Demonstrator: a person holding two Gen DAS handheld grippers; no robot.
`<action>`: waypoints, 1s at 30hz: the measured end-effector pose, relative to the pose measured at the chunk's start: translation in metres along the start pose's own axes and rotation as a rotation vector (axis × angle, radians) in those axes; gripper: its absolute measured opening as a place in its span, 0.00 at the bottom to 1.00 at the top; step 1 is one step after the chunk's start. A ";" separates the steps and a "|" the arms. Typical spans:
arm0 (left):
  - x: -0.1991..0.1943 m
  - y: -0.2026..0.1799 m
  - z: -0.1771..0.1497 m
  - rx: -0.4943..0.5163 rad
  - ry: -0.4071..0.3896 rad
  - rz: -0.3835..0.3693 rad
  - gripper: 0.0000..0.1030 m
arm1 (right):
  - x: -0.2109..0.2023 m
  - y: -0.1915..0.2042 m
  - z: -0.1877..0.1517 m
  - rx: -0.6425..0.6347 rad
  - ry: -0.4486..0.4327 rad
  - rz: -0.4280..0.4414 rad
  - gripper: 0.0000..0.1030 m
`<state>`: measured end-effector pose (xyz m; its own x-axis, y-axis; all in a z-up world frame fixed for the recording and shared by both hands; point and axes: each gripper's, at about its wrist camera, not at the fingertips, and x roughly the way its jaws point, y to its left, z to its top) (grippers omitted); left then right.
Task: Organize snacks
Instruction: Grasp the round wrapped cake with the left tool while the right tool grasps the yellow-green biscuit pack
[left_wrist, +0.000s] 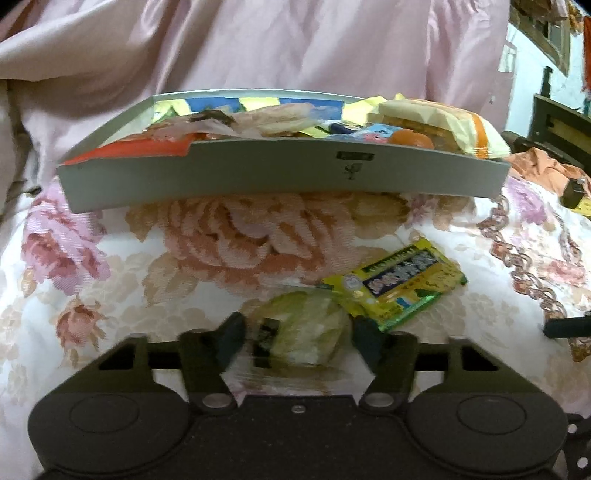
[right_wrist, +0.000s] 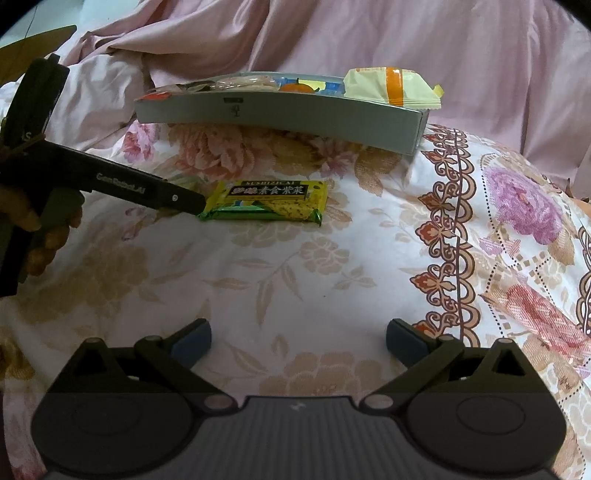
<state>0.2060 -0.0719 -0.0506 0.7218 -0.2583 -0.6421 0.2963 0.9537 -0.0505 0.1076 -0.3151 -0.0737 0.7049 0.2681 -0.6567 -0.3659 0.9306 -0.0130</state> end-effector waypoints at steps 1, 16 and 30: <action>0.000 0.001 0.000 -0.007 -0.001 0.002 0.55 | 0.000 0.000 0.000 -0.001 -0.002 -0.002 1.00; -0.037 0.005 -0.025 -0.096 0.028 0.063 0.51 | 0.033 0.008 0.057 -0.241 -0.146 0.117 1.00; -0.073 0.004 -0.055 -0.123 0.019 0.050 0.52 | 0.097 -0.006 0.109 -0.085 -0.021 0.267 1.00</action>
<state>0.1201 -0.0404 -0.0461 0.7216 -0.2081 -0.6603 0.1806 0.9773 -0.1107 0.2448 -0.2675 -0.0554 0.5883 0.5071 -0.6299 -0.5897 0.8020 0.0950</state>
